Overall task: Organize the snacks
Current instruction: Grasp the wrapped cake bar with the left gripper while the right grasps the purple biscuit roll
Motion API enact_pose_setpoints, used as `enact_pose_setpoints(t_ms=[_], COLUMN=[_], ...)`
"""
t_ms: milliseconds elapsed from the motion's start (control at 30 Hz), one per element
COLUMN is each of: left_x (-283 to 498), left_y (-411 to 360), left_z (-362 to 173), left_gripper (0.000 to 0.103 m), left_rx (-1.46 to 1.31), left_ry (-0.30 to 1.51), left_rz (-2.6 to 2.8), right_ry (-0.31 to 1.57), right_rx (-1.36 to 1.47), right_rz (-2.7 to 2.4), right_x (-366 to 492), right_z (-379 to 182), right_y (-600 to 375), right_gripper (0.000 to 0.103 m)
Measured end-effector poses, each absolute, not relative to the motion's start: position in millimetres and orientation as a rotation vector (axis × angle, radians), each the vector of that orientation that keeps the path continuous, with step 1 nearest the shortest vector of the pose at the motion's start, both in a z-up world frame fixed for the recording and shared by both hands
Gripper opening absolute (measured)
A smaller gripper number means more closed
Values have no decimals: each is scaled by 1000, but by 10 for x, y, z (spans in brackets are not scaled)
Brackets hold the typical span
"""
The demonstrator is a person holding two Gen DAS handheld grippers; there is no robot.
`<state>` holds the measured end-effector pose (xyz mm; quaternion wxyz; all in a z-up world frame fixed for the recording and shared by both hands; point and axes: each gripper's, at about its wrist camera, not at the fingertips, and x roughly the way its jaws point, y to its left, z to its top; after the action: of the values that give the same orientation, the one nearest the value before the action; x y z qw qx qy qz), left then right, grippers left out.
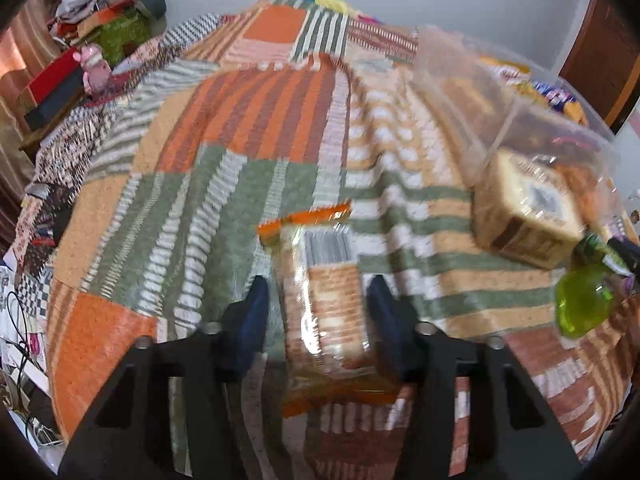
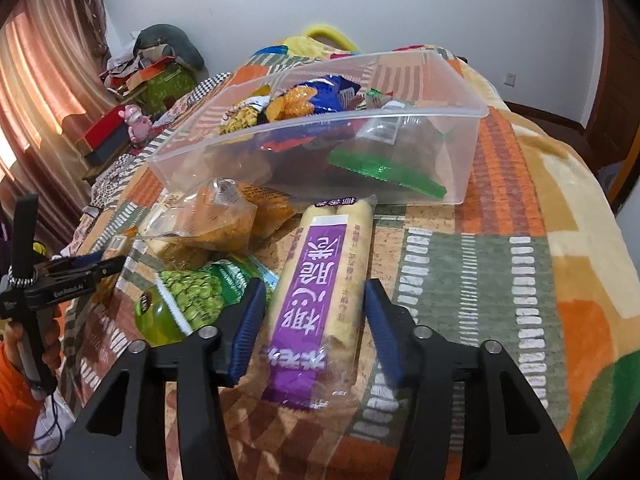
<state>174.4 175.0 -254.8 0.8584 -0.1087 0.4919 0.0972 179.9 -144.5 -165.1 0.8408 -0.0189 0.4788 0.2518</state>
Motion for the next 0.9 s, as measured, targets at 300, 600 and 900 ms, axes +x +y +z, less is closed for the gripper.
enact_pose_setpoints(t_ms=[300, 600, 900], left_x=[1757, 1698, 1634], left_y=[1685, 1518, 1358], left_z=[-2520, -2248, -1997], left_gripper=[35, 34, 34], left_rx=[-203, -184, -168], left_ry=[1010, 964, 922], left_rz=[195, 171, 121], right_ry=[992, 956, 1009], right_rx=[-61, -41, -73], right_rz=[526, 553, 538], right_x=[1807, 1752, 1794], right_z=[-1650, -1453, -1586], right_y=[-1397, -1511, -1430], right_gripper=[43, 21, 39])
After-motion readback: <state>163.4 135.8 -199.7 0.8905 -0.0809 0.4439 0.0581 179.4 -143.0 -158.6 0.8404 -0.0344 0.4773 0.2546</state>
